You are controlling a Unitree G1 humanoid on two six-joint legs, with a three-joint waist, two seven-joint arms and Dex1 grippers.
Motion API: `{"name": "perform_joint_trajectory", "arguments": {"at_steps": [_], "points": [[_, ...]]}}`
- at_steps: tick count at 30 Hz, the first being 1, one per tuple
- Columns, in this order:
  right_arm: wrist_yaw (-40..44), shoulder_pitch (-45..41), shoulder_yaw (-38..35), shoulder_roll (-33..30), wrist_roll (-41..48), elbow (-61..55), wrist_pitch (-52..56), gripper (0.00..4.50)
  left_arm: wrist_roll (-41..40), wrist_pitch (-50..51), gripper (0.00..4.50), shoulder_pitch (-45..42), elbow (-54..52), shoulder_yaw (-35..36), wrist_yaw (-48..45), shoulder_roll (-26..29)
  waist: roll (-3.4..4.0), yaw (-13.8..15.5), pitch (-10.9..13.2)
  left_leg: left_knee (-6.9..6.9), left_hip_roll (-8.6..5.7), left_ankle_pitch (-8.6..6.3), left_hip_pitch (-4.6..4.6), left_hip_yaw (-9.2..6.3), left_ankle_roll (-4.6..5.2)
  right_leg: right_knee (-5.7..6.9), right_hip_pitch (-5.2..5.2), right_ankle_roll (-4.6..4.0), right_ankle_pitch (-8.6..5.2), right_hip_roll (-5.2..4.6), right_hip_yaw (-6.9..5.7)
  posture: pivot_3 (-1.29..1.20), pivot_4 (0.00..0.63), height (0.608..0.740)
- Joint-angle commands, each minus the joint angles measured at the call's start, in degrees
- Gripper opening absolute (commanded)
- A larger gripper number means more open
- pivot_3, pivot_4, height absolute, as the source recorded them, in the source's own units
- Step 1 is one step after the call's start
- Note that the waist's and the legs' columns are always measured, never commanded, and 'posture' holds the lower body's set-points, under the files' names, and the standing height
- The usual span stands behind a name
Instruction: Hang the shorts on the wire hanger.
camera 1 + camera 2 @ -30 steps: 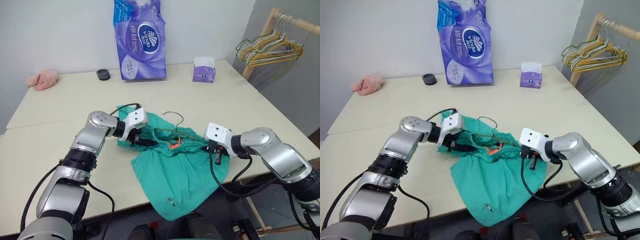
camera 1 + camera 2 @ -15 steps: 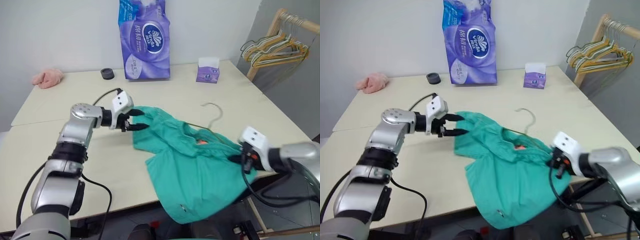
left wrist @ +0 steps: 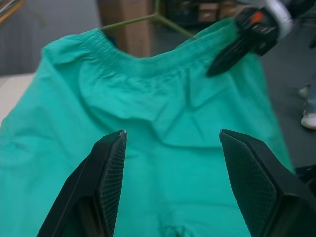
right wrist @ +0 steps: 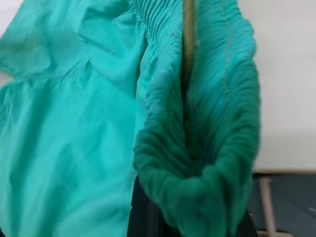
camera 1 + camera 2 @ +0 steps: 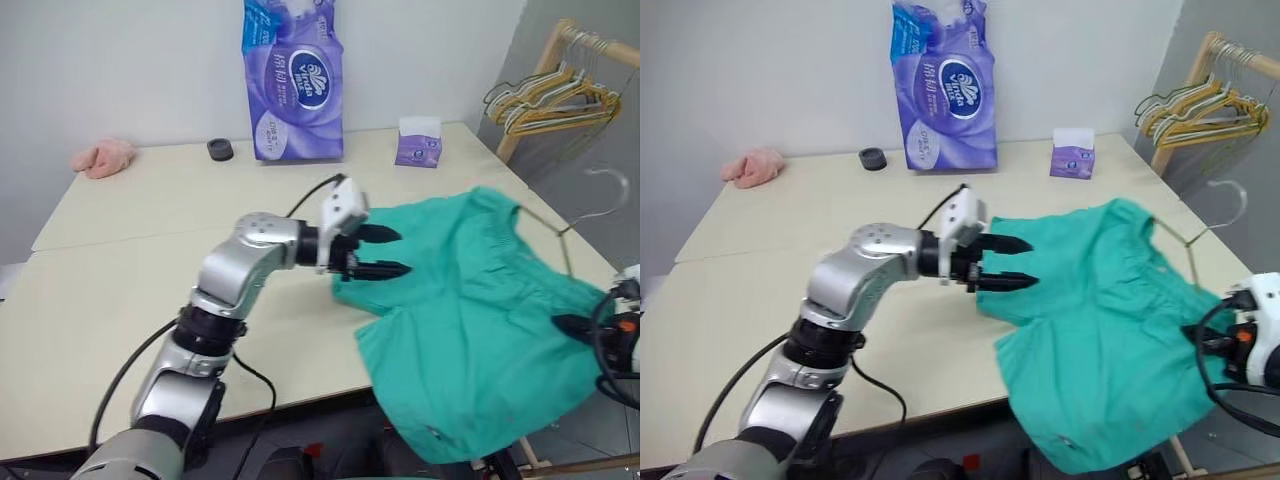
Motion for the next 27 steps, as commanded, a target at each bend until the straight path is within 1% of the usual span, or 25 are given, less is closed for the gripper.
{"name": "perform_joint_trajectory", "arguments": {"at_steps": [1, 4, 7, 9, 11, 13, 14, 17, 20, 23, 27], "points": [[-6.2, 0.3, -9.4, -3.6, 7.5, 3.5, 0.4, 0.0, 2.2, -4.5, 3.17, -5.0, 2.7, -2.8, 1.8, -4.4, 0.15, -1.0, 0.1, -0.01, 0.0, -0.02, 0.06, 0.03, 0.03, -0.07, 0.09, 0.21, -0.12, 0.04, 0.01, -0.39, 0.128, 0.74], [-14.0, -0.5, -13.1, -6.7, 15.0, 8.2, 0.4, 0.0, 4.6, -8.4, 3.17, -7.2, 6.1, -4.2, 4.1, -8.0, 0.26, -2.5, 0.4, -0.07, -0.02, -0.14, 0.07, 0.33, 0.24, -0.2, 0.26, 0.46, -0.3, 0.04, 0.27, -0.4, 0.133, 0.74], [-21.4, -3.6, -15.0, -10.9, 21.6, 12.5, 0.4, 0.0, 7.1, -12.4, 3.17, -9.1, 9.3, -5.1, 6.3, -11.0, 0.64, -4.4, 0.7, -0.09, -0.04, -0.24, 0.06, 0.51, 0.42, -0.3, 0.26, 0.55, -0.36, 0.04, 0.47, -0.41, 0.134, 0.74], [-28.1, -7.6, -14.8, -13.9, 24.0, 17.0, 0.4, 0.0, 10.1, -16.8, 3.17, -10.8, 12.5, -6.1, 8.5, -13.0, 0.82, -5.8, 0.8, -0.12, -0.05, -0.28, 0.07, 0.63, 0.48, -0.41, 0.26, 0.6, -0.38, 0.05, 0.6, -0.42, 0.134, 0.74], [-34.3, -10.6, -13.7, -16.3, 26.2, 21.9, 0.4, 0.0, 11.2, -19.0, 3.17, -12.4, 15.1, -6.1, 9.8, -15.0, 0.93, -6.7, 1.0, -0.16, -0.07, -0.34, 0.04, 0.76, 0.58, -0.6, 0.26, 0.69, -0.36, 0.07, 0.75, -0.42, 0.137, 0.74], [-39.0, -13.5, -12.5, -18.4, 27.1, 26.7, 0.4, 0.0, 12.1, -21.0, 3.17, -13.7, 16.7, -5.9, 10.6, -16.5, 0.87, -7.2, 1.1, -0.16, -0.08, -0.39, -0.01, 0.85, 0.68, -0.74, 0.26, 0.79, -0.34, 0.07, 0.86, -0.41, 0.14, 0.74], [-41.4, -16.4, -11.4, -20.1, 26.3, 30.2, 0.4, 0.0, 12.2, -21.4, 3.17, -14.4, 17.0, -5.8, 10.9, -17.7, 0.88, -7.3, 1.2, -0.17, -0.08, -0.42, -0.01, 0.88, 0.72, -0.8, 0.26, 0.84, -0.35, 0.07, 0.9, -0.4, 0.142, 0.74], [-48.3, -22.8, -8.5, -23.7, 26.5, 38.5, 0.4, 0.0, 13.1, -23.5, 3.17, -15.7, 17.9, -6.2, 11.1, -19.5, 1.19, -7.9, 1.5, -0.15, -0.19, -0.52, 0.01, 1.18, 0.9, -0.85, 0.24, 1.09, -0.35, 0.02, 1.22, -0.4, 0.145, 0.74], [-52.6, -25.9, -6.9, -25.5, 28.3, 43.6, 0.4, 0.0, 13.5, -24.3, 3.17, -16.3, 18.5, -6.3, 11.1, -20.4, 1.19, -8.3, 1.8, -0.15, -0.25, -0.58, 0.04, 1.36, 1.01, -0.91, 0.24, 1.23, -0.37, -0.02, 1.43, -0.4, 0.153, 0.74], [-56.6, -29.0, -5.5, -27.1, 28.4, 48.8, 0.4, 0.0, 14.1, -26.2, 3.17, -17.9, 20.3, -6.3, 11.3, -22.3, 1.42, -8.4, 2.1, -0.16, -0.27, -0.59, 0.07, 1.47, 1.03, -0.9, 0.23, 1.29, -0.37, -0.02, 1.56, -0.41, 0.156, 0.74], [-60.7, -30.4, -5.1, -28.5, 29.6, 53.5, 0.4, 0.0, 14.4, -28.3, 3.17, -20.0, 23.3, -5.9, 11.3, -24.5, 1.43, -8.6, 2.3, -0.19, -0.26, -0.62, 0.12, 1.58, 1.08, -0.91, 0.22, 1.33, -0.38, -0.01, 1.65, -0.41, 0.154, 0.74]]}}
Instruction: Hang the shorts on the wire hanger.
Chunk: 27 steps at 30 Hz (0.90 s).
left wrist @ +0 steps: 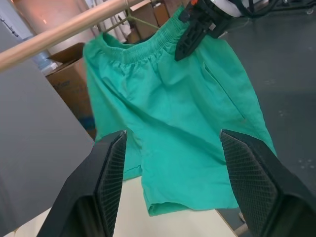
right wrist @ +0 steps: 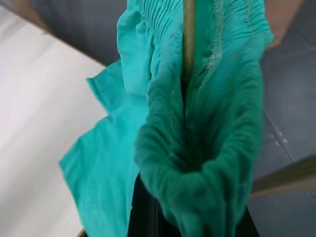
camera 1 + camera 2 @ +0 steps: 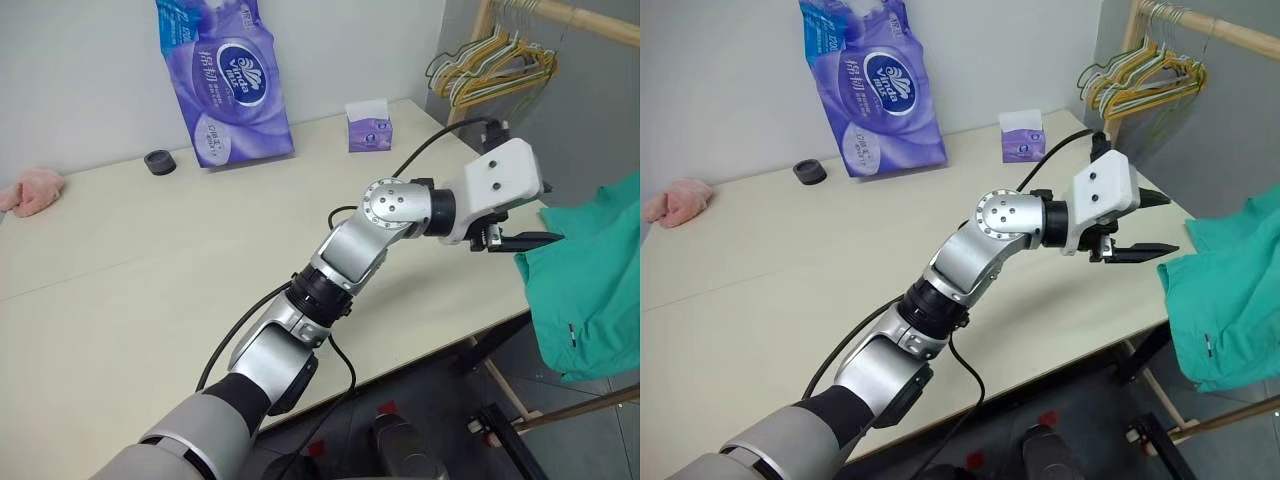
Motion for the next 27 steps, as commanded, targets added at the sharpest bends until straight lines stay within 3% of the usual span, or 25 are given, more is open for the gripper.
{"name": "perform_joint_trajectory", "arguments": {"at_steps": [1, 11, 23, 27], "points": [[-3.0, -1.6, -1.0, -3.3, 1.3, 2.3, 0.4, 0.0, 0.4, -3.1, 3.17, -3.5, 1.3, 0.4, 0.2, -2.1, 0.03, -0.1, 0.2, -0.01, 0.0, -0.01, 0.01, 0.04, 0.01, 0.0, 0.0, 0.01, 0.0, 0.0, 0.03, -0.41, 0.155, 0.74], [-1.6, 3.3, 0.5, -8.4, 1.9, 12.0, 0.4, 0.0, -5.0, -5.0, 3.17, -11.2, 8.6, 4.0, -2.6, -7.0, -0.03, -1.6, 0.8, -0.15, 0.0, -0.13, 0.31, 0.63, 0.18, -0.04, 0.0, 0.22, -0.02, 0.0, 0.35, -0.41, 0.152, 0.74], [5.9, 5.2, 1.6, -9.9, -4.2, 12.4, 0.4, 0.0, -13.7, -1.9, 3.17, -17.4, 12.4, 7.1, -7.5, -9.9, -0.11, -3.1, 1.0, -0.16, -0.07, -0.27, 0.45, 1.0, 0.33, -0.11, 0.0, 0.53, -0.03, 0.04, 1.05, -0.4, 0.152, 0.74], [8.3, 5.3, 1.3, -10.3, -6.9, 10.6, 0.4, 1.01, -15.1, -0.8, 3.2, -17.6, 11.9, 6.9, -8.6, -10.1, -0.08, -3.1, 1.0, -0.16, -0.11, -0.29, 0.45, 1.04, 0.37, -0.12, 0.0, 0.58, -0.04, 0.04, 1.15, -0.41, 0.147, 0.74]]}}
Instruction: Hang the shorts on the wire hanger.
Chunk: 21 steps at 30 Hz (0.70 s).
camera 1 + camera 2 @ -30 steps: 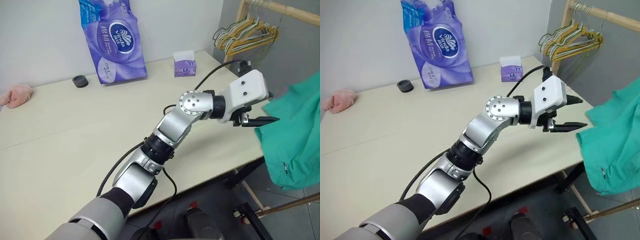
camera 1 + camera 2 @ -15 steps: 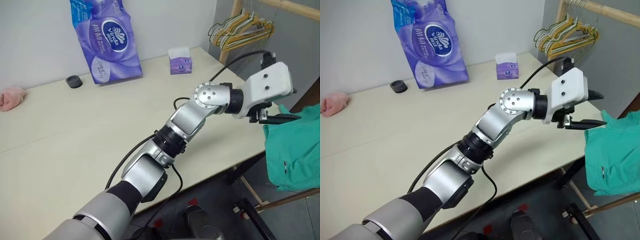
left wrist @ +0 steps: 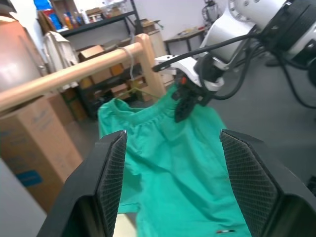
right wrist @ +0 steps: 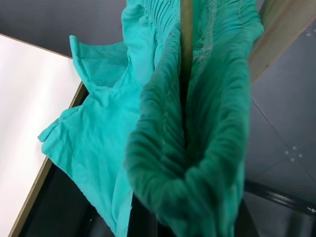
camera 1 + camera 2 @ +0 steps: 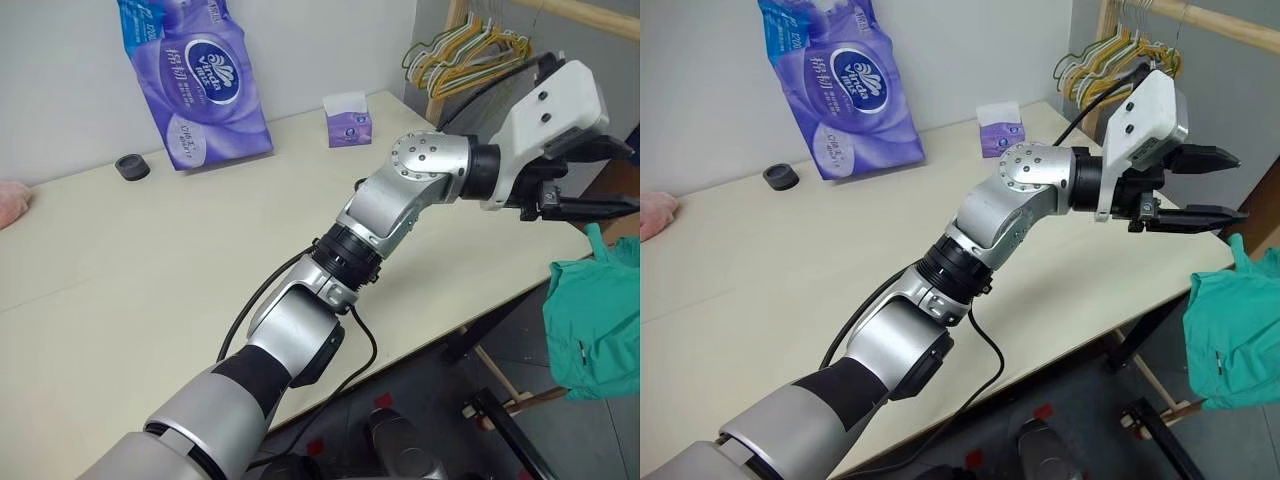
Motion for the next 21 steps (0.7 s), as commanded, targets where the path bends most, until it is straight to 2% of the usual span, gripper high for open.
{"name": "perform_joint_trajectory", "arguments": {"at_steps": [1, 10, 13, 16, 18, 20, 21], "points": [[2.6, -0.6, -0.7, -2.3, -2.1, -2.3, 0.5, 1.36, -2.0, 0.5, 3.2, -4.1, -1.6, 1.1, -0.7, -6.8, 0.0, -0.1, 0.0, 0.0, -0.01, -0.02, 0.0, 0.02, 0.02, 0.0, 0.0, 0.02, -0.01, 0.0, 0.04, -0.41, 0.147, 0.74], [3.2, -3.3, -2.0, -4.0, -2.1, -6.1, 0.5, 4.47, -2.1, -1.0, 3.2, -4.3, -1.4, 1.0, -0.7, -6.8, 0.02, -0.9, 0.0, 0.0, -0.04, -0.1, 0.04, 0.17, 0.08, -0.02, -0.02, 0.12, 0.0, -0.01, 0.25, -0.44, 0.132, 0.74], [0.7, -4.3, -2.8, -4.2, -2.0, -10.4, 0.5, 4.49, -1.6, -1.2, 3.2, -3.6, -1.8, 0.3, -1.1, -6.5, 0.04, -1.6, 0.0, 0.0, -0.06, -0.13, 0.03, 0.19, 0.11, -0.04, -0.03, 0.17, -0.02, -0.03, 0.3, -0.45, 0.125, 0.74], [-4.8, -8.8, -2.6, -2.4, 0.7, -17.3, 0.5, 4.49, -0.7, -1.4, 3.2, -2.7, -1.8, -0.5, -1.5, -5.6, 0.08, -2.1, 0.0, 0.0, -0.09, -0.16, 0.03, 0.21, 0.11, -0.03, -0.05, 0.23, -0.05, -0.05, 0.34, -0.46, 0.12, 0.74], [-4.7, -9.3, -0.6, -2.0, -0.9, -24.5, 0.5, 4.49, -0.2, -1.5, 3.2, -2.1, -1.7, -0.9, -1.7, -4.8, 0.07, -2.6, 0.0, 0.0, -0.08, -0.16, 0.04, 0.21, 0.1, -0.01, -0.06, 0.24, -0.05, -0.04, 0.35, -0.46, 0.115, 0.74], [-7.4, -12.9, 0.8, 0.3, 0.6, -27.5, 0.5, 4.49, 0.4, -1.8, 3.2, -1.5, -1.6, -1.2, -1.8, -4.0, 0.04, -3.1, 0.0, 0.0, -0.08, -0.17, 0.04, 0.2, 0.09, -0.01, -0.06, 0.24, -0.05, -0.04, 0.35, -0.46, 0.113, 0.74], [-6.2, -14.4, 3.5, 0.6, 0.6, -31.0, 0.1, 4.49, 0.8, -1.7, 3.2, -1.0, -1.6, -1.3, -1.7, -3.3, 0.05, -3.3, 0.0, 0.0, -0.07, -0.17, 0.03, 0.21, 0.09, -0.02, -0.06, 0.26, -0.05, -0.04, 0.35, -0.45, 0.11, 0.74]]}}
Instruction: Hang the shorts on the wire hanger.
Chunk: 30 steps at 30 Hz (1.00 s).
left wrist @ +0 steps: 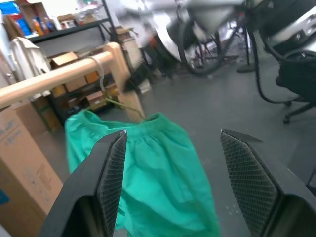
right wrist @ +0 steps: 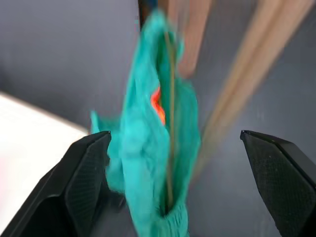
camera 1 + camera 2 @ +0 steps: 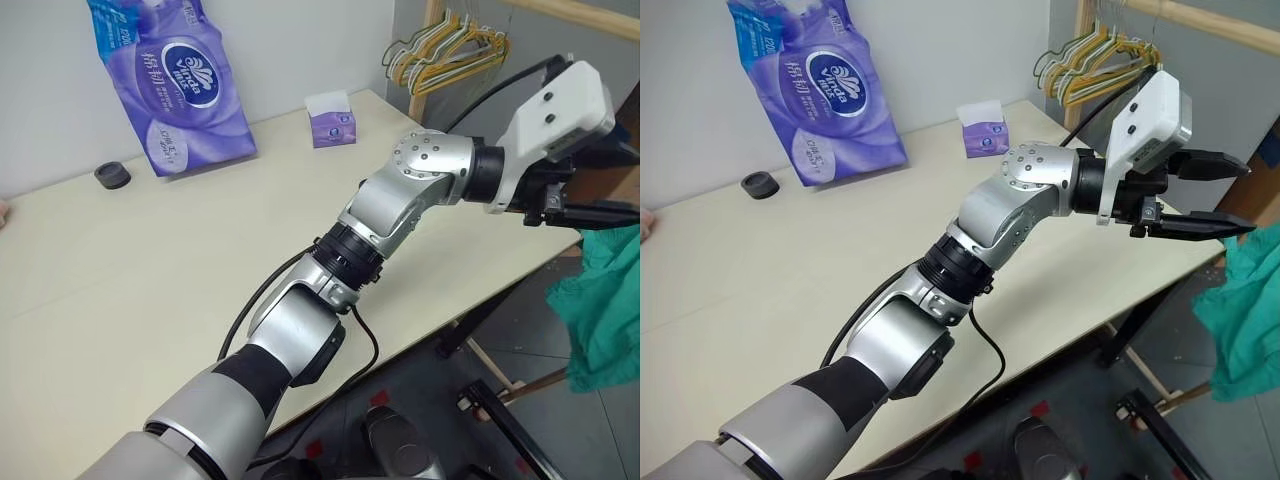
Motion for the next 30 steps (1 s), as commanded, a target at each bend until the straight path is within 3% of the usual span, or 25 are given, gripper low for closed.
{"name": "perform_joint_trajectory", "arguments": {"at_steps": [1, 4, 8, 15, 22, 25, 30], "points": [[-1.3, -6.0, 5.2, 2.6, 1.9, -8.9, 0.2, 4.49, 1.0, -0.6, 3.2, -0.3, -1.6, 0.1, 0.1, -2.7, 0.03, -0.4, 0.0, 0.0, -0.01, -0.01, 0.0, 0.02, 0.01, -0.01, 0.0, 0.02, 0.01, 0.0, 0.04, -0.45, 0.11, 0.74], [0.6, -9.7, 12.8, 6.0, 1.5, -16.1, -2.1, 4.49, 2.8, 0.2, 3.2, 2.3, -2.8, 0.0, 1.2, 0.1, 0.04, -0.5, 0.0, 0.01, -0.08, -0.05, 0.01, 0.06, 0.07, 0.0, 0.0, 0.1, 0.02, -0.07, 0.12, -0.42, 0.108, 0.74], [1.4, -13.0, 18.0, 15.3, -1.1, -22.0, -5.1, 4.49, 5.1, 2.5, 3.2, 7.4, -6.5, 0.8, 3.6, 4.5, 0.02, -0.5, 0.0, 0.06, -0.02, -0.06, 0.0, 0.04, 0.08, 0.08, 0.0, 0.17, 0.05, -0.06, 0.13, -0.39, 0.106, 0.74], [10.0, -1.5, 32.4, 34.1, -8.1, -35.7, -24.6, 4.49, 14.3, 6.4, 3.2, 20.8, -13.7, 6.5, 19.5, 18.9, 0.03, 1.0, -0.2, 0.21, 0.37, -0.11, -0.02, -0.05, -0.08, 0.24, -0.06, 0.26, 0.09, -0.04, 0.07, -0.28, 0.097, 0.74], [21.4, 10.7, 52.6, 41.9, -30.0, -32.4, -54.4, 4.49, 19.1, 13.8, 3.2, 37.6, -24.7, 18.5, 45.1, 19.5, -0.33, 7.3, -0.8, 0.34, 0.41, 0.08, -0.69, -0.31, -0.49, 0.37, -0.93, -0.08, 0.53, -0.1, -0.22, -0.16, 0.079, 0.74], [25.6, 12.7, 56.1, 47.2, -33.3, -26.6, -61.9, 4.49, 23.0, 16.2, 3.2, 46.0, -29.6, 21.5, 55.4, 18.2, -0.6, 10.2, -1.1, 0.35, 0.41, 0.05, -0.9, -0.39, -0.55, 0.34, -1.1, -0.14, 0.56, -0.16, -0.29, -0.11, 0.075, 0.74], [27.3, 10.7, 59.5, 56.4, -39.4, -14.9, -70.8, 4.49, 24.5, 11.4, 3.2, 57.6, -34.7, 23.8, 61.4, 16.9, -0.89, 15.3, -1.2, 0.59, 0.4, 0.05, -1.01, -0.46, -0.56, 0.3, -1.1, -0.4, 0.72, -0.22, -0.47, -0.05, 0.066, 0.74]]}}
